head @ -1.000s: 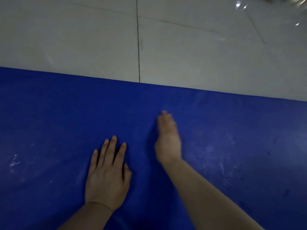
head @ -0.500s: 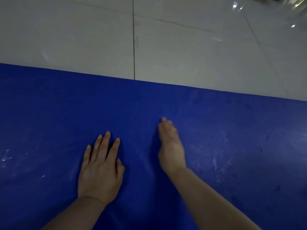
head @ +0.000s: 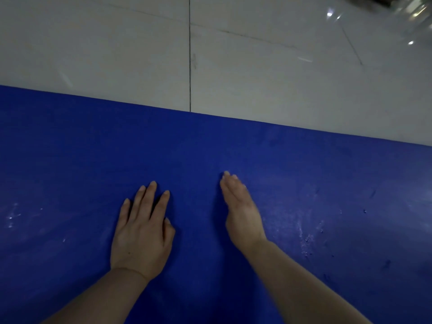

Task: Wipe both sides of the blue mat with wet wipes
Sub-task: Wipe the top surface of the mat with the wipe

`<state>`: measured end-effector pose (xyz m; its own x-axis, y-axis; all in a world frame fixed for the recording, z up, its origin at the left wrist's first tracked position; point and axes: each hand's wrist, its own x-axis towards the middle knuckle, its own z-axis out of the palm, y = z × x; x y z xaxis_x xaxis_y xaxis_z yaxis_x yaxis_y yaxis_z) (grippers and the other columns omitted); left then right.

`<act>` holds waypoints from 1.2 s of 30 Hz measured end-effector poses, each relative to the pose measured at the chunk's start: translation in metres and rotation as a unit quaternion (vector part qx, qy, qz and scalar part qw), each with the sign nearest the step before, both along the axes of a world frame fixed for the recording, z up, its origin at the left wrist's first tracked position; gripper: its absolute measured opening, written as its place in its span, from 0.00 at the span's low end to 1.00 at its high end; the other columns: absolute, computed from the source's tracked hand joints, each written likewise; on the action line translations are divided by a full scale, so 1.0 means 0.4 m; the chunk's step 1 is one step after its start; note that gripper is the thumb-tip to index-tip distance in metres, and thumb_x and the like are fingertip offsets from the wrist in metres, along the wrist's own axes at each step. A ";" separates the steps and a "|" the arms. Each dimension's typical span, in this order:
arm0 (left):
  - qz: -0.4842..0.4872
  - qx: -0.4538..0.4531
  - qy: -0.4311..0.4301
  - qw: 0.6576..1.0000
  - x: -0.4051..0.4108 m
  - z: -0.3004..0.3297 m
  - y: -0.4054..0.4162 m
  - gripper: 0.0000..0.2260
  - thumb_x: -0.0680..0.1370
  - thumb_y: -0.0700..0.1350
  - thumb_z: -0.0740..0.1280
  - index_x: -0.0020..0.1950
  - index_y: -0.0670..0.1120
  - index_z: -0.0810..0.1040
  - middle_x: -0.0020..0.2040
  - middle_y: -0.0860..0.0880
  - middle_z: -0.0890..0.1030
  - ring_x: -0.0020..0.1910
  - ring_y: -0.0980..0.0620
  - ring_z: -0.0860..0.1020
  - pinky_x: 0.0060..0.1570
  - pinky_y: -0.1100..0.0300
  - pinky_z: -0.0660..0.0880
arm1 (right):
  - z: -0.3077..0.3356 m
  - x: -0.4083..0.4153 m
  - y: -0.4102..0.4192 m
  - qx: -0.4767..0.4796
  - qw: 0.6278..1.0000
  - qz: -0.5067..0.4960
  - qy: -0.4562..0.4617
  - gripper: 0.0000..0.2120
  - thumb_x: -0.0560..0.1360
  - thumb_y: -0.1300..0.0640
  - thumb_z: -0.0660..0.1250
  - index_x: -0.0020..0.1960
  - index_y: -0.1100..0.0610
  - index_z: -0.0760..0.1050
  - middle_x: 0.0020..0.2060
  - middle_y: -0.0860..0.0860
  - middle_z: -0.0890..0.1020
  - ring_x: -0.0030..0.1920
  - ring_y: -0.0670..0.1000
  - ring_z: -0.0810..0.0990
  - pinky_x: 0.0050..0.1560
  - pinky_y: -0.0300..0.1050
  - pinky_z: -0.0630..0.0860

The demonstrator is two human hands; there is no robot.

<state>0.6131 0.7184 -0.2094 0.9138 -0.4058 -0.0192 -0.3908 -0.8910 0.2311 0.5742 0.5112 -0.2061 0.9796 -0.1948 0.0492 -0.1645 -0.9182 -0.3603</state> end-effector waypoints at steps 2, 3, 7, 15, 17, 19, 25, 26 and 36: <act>-0.001 0.001 -0.007 1.000 0.000 -0.003 0.001 0.25 0.77 0.50 0.51 0.71 0.42 0.71 0.74 0.41 0.66 0.73 0.45 0.63 0.71 0.47 0.53 | 0.023 -0.019 -0.095 -0.010 0.997 -0.067 0.046 0.34 0.72 0.75 0.55 0.76 0.59 0.53 0.76 0.51 0.52 0.75 0.47 0.50 0.74 0.38 0.46; 0.000 0.001 -0.009 1.000 -0.001 -0.004 0.001 0.25 0.77 0.50 0.50 0.71 0.42 0.71 0.74 0.41 0.66 0.73 0.44 0.63 0.71 0.47 0.53 | 0.037 -0.036 -0.150 -0.018 0.989 -0.130 0.066 0.34 0.73 0.75 0.53 0.77 0.59 0.52 0.77 0.51 0.52 0.76 0.47 0.49 0.73 0.36 0.45; 0.000 0.002 -0.012 1.000 -0.003 -0.010 -0.001 0.25 0.77 0.49 0.50 0.71 0.42 0.70 0.74 0.41 0.65 0.73 0.43 0.64 0.71 0.46 0.53 | 0.052 -0.074 -0.242 -0.017 0.936 -0.348 0.046 0.33 0.73 0.76 0.51 0.76 0.58 0.56 0.77 0.48 0.54 0.76 0.47 0.50 0.73 0.40 0.52; -0.003 0.003 -0.009 1.000 -0.002 -0.005 0.000 0.25 0.78 0.49 0.50 0.71 0.42 0.70 0.74 0.41 0.65 0.73 0.43 0.64 0.71 0.47 0.53 | -0.004 -0.047 -0.063 -0.024 0.997 -0.068 0.011 0.39 0.60 0.82 0.61 0.70 0.66 0.66 0.71 0.58 0.67 0.71 0.58 0.65 0.74 0.45 0.55; 0.002 -0.002 -0.001 1.000 -0.004 -0.005 -0.002 0.25 0.77 0.49 0.50 0.70 0.42 0.71 0.74 0.41 0.66 0.73 0.44 0.63 0.72 0.46 0.54 | 0.018 -0.057 -0.144 -0.027 0.983 -0.179 0.031 0.37 0.68 0.80 0.56 0.75 0.62 0.58 0.75 0.53 0.58 0.75 0.53 0.56 0.75 0.45 0.52; 0.005 -0.015 -0.004 1.000 -0.005 -0.007 -0.002 0.25 0.76 0.49 0.50 0.69 0.41 0.73 0.73 0.40 0.66 0.73 0.43 0.62 0.72 0.44 0.56 | 0.027 -0.061 -0.182 -0.004 0.969 -0.242 0.046 0.35 0.72 0.77 0.53 0.77 0.58 0.53 0.77 0.48 0.52 0.76 0.47 0.48 0.75 0.45 0.52; -0.015 -0.089 -0.021 0.996 0.018 0.019 -0.126 0.23 0.71 0.37 0.67 0.66 0.40 0.75 0.73 0.38 0.67 0.73 0.40 0.65 0.70 0.41 0.59 | 0.025 -0.057 -0.183 0.007 0.969 -0.238 0.063 0.34 0.74 0.76 0.52 0.77 0.57 0.52 0.76 0.45 0.50 0.75 0.43 0.45 0.75 0.42 0.49; -0.012 -0.086 -0.015 0.996 0.020 0.020 -0.153 0.23 0.72 0.39 0.66 0.68 0.41 0.74 0.73 0.39 0.66 0.73 0.40 0.65 0.71 0.43 0.58 | 0.026 -0.056 -0.187 0.008 0.970 -0.235 0.062 0.34 0.74 0.75 0.52 0.77 0.57 0.52 0.76 0.45 0.50 0.74 0.41 0.44 0.75 0.43 0.50; -0.014 -0.030 -0.005 0.999 0.027 -0.009 -0.182 0.25 0.76 0.48 0.51 0.70 0.43 0.72 0.74 0.40 0.66 0.73 0.43 0.63 0.71 0.47 0.54 | 0.021 0.136 -0.125 0.007 0.999 -0.046 0.017 0.33 0.74 0.75 0.54 0.76 0.58 0.53 0.76 0.48 0.52 0.76 0.47 0.47 0.74 0.39 0.41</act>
